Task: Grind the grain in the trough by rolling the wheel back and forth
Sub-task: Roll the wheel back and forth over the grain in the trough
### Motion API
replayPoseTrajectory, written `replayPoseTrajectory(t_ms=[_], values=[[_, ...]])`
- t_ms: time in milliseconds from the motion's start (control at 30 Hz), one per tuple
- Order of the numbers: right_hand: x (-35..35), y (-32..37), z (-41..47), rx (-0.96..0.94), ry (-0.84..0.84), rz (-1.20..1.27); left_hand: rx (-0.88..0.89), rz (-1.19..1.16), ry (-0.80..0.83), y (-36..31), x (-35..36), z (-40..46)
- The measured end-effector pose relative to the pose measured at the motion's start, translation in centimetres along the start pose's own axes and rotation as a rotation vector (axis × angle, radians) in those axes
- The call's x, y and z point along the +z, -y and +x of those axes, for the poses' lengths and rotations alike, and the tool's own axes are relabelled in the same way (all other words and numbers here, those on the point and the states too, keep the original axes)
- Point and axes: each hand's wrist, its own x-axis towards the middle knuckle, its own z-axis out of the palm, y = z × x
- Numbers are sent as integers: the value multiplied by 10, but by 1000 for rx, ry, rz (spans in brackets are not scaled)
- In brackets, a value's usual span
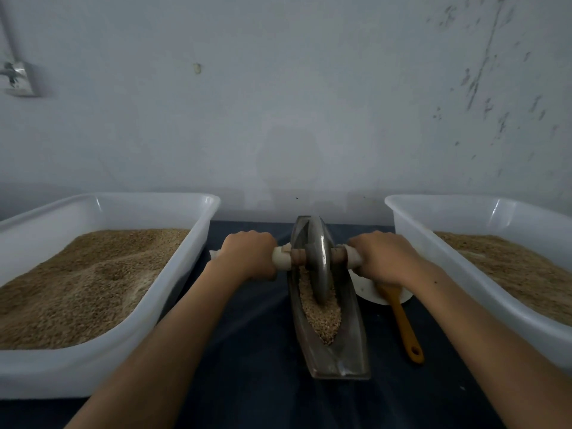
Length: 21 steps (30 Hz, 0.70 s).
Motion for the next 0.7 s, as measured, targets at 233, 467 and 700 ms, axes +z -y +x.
replayPoseTrajectory(t_ms=[233,467,700], values=[[-12,-1,3,-5,228,16,20,-99,206,4,-5,3],[5,-1,3,23,-17,11,22,27,-67,-1,0,1],[7,-3,2,39,0,60,32,66,-106,-4,-1,0]])
